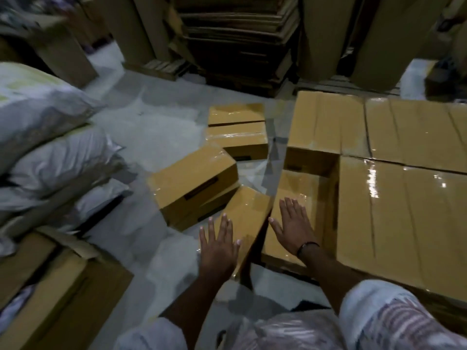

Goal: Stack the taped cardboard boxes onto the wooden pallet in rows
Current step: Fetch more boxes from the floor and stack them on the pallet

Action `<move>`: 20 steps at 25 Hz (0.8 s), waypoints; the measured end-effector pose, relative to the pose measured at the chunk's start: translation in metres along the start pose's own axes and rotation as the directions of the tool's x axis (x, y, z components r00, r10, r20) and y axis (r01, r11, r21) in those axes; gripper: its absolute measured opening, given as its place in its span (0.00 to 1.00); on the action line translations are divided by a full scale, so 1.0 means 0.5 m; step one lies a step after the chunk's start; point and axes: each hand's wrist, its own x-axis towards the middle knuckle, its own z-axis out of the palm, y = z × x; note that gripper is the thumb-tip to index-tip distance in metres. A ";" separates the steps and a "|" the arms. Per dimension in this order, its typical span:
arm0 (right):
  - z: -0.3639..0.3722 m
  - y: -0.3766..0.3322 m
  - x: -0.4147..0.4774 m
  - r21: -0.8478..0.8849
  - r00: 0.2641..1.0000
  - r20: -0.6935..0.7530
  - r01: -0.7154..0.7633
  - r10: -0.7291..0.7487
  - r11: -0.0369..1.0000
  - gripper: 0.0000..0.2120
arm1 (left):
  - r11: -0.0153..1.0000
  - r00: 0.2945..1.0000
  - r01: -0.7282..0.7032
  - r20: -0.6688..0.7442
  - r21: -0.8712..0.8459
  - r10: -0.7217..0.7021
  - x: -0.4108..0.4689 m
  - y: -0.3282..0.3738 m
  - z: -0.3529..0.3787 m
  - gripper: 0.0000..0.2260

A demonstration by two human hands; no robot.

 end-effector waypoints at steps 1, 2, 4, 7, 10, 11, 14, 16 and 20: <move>0.011 -0.042 0.003 0.015 1.000 -0.013 -0.001 0.001 1.000 0.34 | 0.999 0.999 0.033 0.002 0.019 -0.033 -0.002 -0.055 -0.001 0.30; 0.017 -0.076 0.008 0.027 1.000 -0.011 -0.001 0.001 1.000 0.35 | 0.998 0.998 0.057 0.009 0.023 -0.057 -0.003 -0.099 -0.002 0.30; 0.035 -0.129 0.012 0.028 1.000 0.001 -0.017 0.017 0.999 0.35 | 0.996 0.996 0.076 0.049 0.042 -0.078 -0.005 -0.170 0.001 0.30; 0.060 -0.167 0.033 0.006 0.998 0.055 -0.033 0.032 0.999 0.36 | 0.998 0.994 0.057 0.091 0.013 -0.057 0.012 -0.232 0.013 0.31; 0.091 -0.185 0.079 0.027 0.994 0.078 -0.080 0.077 0.996 0.35 | 1.000 0.996 0.021 0.092 -0.014 -0.019 0.048 -0.268 0.025 0.31; 0.102 -0.190 0.099 0.042 0.991 0.097 -0.093 0.088 0.995 0.35 | 0.999 0.994 0.021 0.106 -0.025 -0.018 0.061 -0.281 0.031 0.31; 0.136 -0.206 0.163 0.087 0.979 0.168 -0.129 0.113 0.988 0.36 | 0.997 0.984 0.032 0.179 -0.066 -0.019 0.089 -0.327 0.034 0.36; 0.163 -0.219 0.199 0.115 0.967 0.218 -0.159 0.131 0.980 0.36 | 0.998 0.976 0.029 0.215 -0.050 -0.018 0.109 -0.358 0.025 0.41; 0.207 -0.248 0.257 0.221 0.937 0.293 -0.259 0.189 0.940 0.38 | 0.997 0.969 0.004 0.248 -0.083 0.017 0.192 -0.369 0.006 0.43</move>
